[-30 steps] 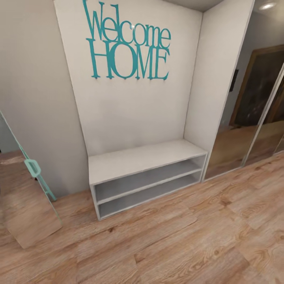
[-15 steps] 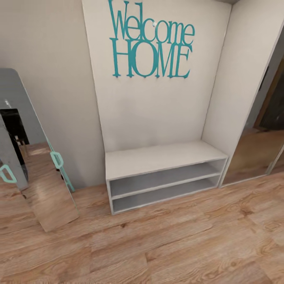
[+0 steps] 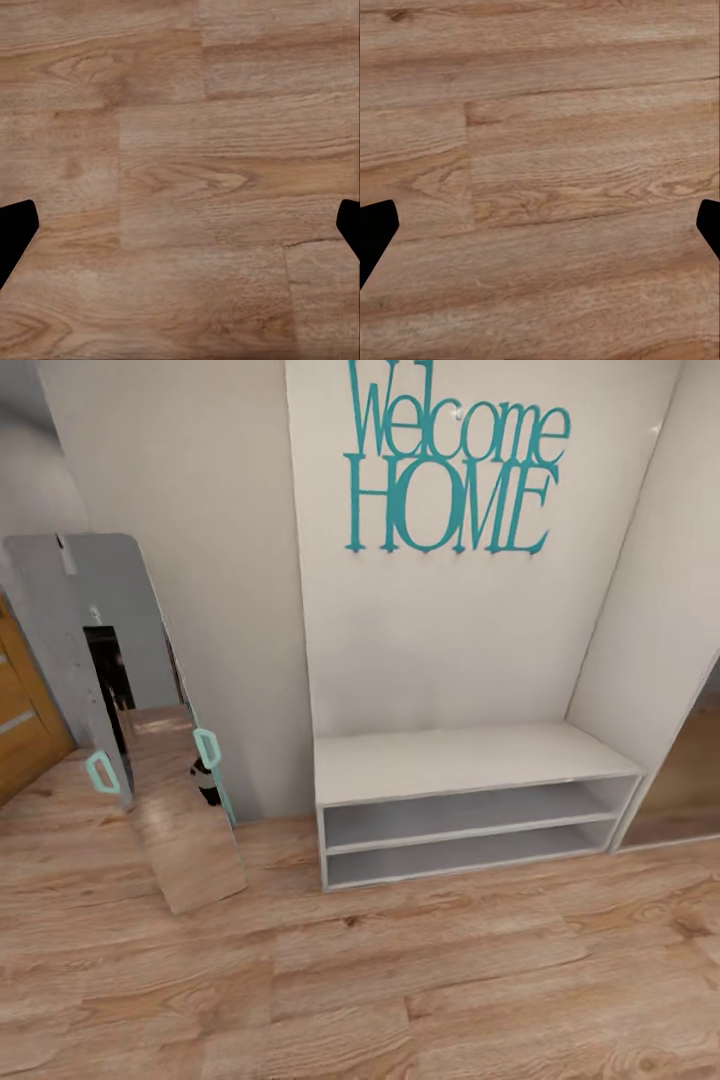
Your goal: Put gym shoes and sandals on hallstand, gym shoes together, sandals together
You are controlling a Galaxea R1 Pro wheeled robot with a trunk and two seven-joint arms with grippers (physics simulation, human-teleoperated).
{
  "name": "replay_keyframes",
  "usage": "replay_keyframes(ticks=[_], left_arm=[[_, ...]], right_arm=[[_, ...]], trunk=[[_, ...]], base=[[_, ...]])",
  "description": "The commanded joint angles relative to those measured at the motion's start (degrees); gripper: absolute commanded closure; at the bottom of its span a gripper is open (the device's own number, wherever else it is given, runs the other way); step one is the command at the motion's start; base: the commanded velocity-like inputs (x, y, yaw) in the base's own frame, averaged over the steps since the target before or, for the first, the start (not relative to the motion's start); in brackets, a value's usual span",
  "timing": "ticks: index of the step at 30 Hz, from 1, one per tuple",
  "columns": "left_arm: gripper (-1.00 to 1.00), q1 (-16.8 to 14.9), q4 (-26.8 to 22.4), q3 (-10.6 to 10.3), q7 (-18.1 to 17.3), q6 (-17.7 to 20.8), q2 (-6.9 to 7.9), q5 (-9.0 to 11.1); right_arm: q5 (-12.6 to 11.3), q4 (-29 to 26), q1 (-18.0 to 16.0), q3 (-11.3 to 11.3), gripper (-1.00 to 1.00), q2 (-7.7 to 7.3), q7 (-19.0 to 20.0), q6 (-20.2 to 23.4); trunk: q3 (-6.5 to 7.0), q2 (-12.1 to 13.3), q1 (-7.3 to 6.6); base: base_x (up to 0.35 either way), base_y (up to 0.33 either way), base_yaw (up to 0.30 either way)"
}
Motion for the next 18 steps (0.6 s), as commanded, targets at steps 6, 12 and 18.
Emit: replay_keyframes(ticks=[6, 12, 18], left_arm=[[-1.00, -0.05, 0.08, 0.13, 0.00, -0.19, -0.01, 0.07], [-1.00, -0.06, 0.08, 0.18, 0.00, -0.19, -0.01, 0.05], [-1.00, -0.06, 0.08, 0.31, 0.00, -0.19, -0.01, 0.06]], right_arm=[[0.00, 0.01, 0.01, -0.02, -1.00, 0.00, -0.03, -0.15], [0.00, 0.01, 0.00, 0.03, -1.00, 0.00, -0.03, -0.14], [0.00, 0.01, 0.00, 0.05, -1.00, 0.05, -0.03, -0.10]], trunk=[[-0.27, -0.03, -0.02], [-0.48, -0.03, -0.02], [-0.70, -0.03, -0.02]], base=[[-0.128, 0.255, 0.271], [-0.122, 0.252, 0.272], [-0.021, 0.047, 0.271]])
